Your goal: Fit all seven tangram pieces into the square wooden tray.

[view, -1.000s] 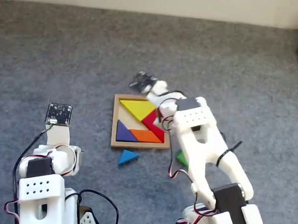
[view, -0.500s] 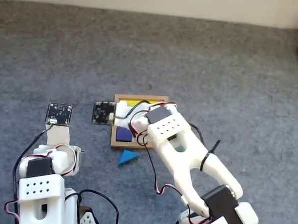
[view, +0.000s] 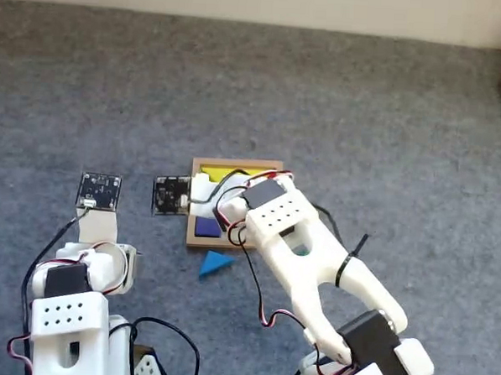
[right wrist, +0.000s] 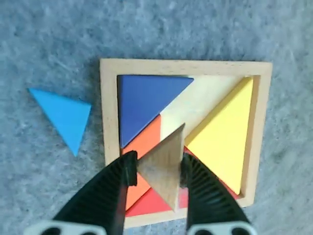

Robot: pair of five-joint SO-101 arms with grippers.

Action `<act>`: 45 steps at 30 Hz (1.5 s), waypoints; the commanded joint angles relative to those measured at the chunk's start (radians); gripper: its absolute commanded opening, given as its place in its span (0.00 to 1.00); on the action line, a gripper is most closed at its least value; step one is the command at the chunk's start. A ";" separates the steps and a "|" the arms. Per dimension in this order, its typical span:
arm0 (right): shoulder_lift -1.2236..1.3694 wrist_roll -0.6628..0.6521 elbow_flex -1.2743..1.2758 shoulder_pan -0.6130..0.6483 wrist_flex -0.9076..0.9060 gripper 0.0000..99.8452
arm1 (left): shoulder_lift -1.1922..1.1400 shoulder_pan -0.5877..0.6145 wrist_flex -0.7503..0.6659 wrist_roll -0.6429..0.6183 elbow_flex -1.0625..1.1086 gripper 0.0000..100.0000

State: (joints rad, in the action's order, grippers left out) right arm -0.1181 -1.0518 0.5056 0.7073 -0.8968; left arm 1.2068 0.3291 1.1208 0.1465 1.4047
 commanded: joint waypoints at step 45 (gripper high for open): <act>-0.048 2.277 0.045 -0.041 0.171 0.05 | 0.010 0.013 -0.015 0.011 -0.004 0.22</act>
State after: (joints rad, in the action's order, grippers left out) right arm -0.1181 1.1884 0.5455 0.6552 -0.7449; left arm 1.2068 0.3291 1.1208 0.1465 1.4047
